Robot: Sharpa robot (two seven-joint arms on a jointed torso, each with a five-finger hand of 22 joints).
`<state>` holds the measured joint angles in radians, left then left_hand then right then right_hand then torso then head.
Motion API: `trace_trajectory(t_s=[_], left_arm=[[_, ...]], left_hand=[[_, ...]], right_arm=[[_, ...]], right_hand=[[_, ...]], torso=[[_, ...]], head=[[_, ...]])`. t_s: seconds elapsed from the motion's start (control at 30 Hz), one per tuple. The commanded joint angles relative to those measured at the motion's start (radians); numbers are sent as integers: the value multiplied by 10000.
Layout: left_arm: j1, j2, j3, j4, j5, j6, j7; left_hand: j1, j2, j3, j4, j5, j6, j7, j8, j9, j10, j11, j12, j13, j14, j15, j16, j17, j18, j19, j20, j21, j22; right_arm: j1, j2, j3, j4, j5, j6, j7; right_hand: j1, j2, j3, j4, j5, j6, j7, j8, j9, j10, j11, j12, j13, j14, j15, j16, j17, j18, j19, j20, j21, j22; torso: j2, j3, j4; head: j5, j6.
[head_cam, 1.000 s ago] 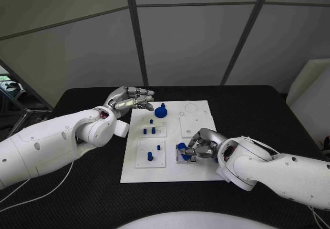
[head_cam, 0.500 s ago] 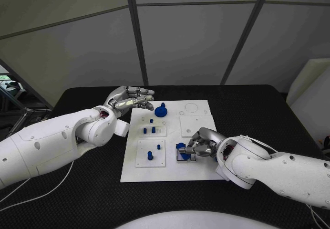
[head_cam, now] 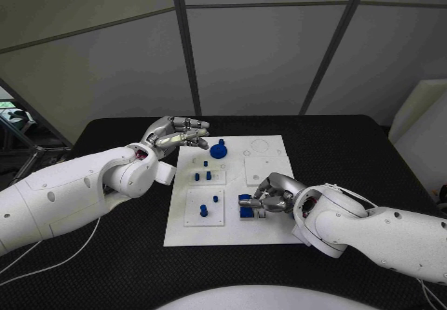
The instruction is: Assemble the parts on the task board
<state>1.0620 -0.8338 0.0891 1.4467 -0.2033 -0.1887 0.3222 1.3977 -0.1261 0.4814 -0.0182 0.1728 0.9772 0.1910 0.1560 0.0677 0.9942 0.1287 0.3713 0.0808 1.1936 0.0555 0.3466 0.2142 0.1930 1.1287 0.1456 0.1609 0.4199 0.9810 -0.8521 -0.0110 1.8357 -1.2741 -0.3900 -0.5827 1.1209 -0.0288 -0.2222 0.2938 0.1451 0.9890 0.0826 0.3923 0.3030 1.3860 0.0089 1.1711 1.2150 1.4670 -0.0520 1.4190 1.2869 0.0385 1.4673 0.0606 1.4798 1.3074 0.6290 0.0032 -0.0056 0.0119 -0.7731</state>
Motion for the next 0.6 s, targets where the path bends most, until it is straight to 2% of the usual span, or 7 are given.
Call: trace_trajectory(t_s=[0.03,0.13,0.3,0.43,0.53,0.6], left_arm=[[15,14,7,-3,44,113,95],[14,14,7,-8,44,114,93],[13,8,7,-16,44,111,94],[10,-6,6,-23,44,107,99],[4,-9,6,-33,44,107,103],[-4,-8,6,-43,44,105,104]], left_hand=[[-33,82,-45,0,-40,33,45,57,3,68,-3,-31,-17,48,-11,-52,10,-108,55,6,-42,-12],[-33,82,-45,0,-40,33,45,57,3,68,-3,-31,-17,48,-11,-52,10,-108,55,6,-42,-12],[-33,82,-45,0,-40,33,45,57,3,68,-3,-31,-17,48,-11,-52,10,-108,55,6,-42,-12],[-33,82,-45,0,-40,33,45,57,3,68,-3,-31,-17,48,-11,-52,10,-108,55,6,-42,-12],[-33,82,-45,0,-40,33,45,57,3,68,-3,-31,-17,48,-11,-52,10,-108,55,6,-42,-12],[-33,82,-45,0,-40,33,45,57,3,68,-3,-31,-17,48,-11,-52,10,-108,55,6,-42,-12]], right_arm=[[8,-82,1,129,-317,-57,262],[8,-241,-1,277,-530,51,458],[7,-559,-3,518,-802,23,698],[8,-1039,-3,717,-912,-269,956],[10,-1500,3,901,-985,-345,1273],[11,-1767,8,1010,-1088,-333,1388]], right_hand=[[41,98,100,-30,218,32,-38,76,42,-19,-52,-30,35,524,-83,-26,28,-71,151,-53,-10,1662],[849,179,243,-203,754,75,-86,204,157,15,-93,-25,92,535,-119,-11,69,-77,173,-90,7,1688],[1646,258,355,-431,1052,73,-115,343,269,45,-131,-16,146,545,-154,8,114,-88,203,-122,35,1723],[2049,335,354,-475,1542,-286,3,144,214,74,-52,8,210,555,-103,31,160,-96,221,-99,51,1746],[2370,447,400,-522,1840,-375,68,-104,100,88,2,0,235,558,-55,41,181,-96,219,-56,49,1749],[2496,487,405,-526,1894,-343,89,-243,32,81,15,-41,219,555,-41,35,175,-95,215,-38,45,1747]], torso=[[5,7,-6],[0,12,-3],[-8,7,7],[-14,8,-21],[-18,11,-20],[-14,15,-28]], head=[[3,1],[4,-1],[-22,3],[-24,21],[-102,51],[-135,70]])
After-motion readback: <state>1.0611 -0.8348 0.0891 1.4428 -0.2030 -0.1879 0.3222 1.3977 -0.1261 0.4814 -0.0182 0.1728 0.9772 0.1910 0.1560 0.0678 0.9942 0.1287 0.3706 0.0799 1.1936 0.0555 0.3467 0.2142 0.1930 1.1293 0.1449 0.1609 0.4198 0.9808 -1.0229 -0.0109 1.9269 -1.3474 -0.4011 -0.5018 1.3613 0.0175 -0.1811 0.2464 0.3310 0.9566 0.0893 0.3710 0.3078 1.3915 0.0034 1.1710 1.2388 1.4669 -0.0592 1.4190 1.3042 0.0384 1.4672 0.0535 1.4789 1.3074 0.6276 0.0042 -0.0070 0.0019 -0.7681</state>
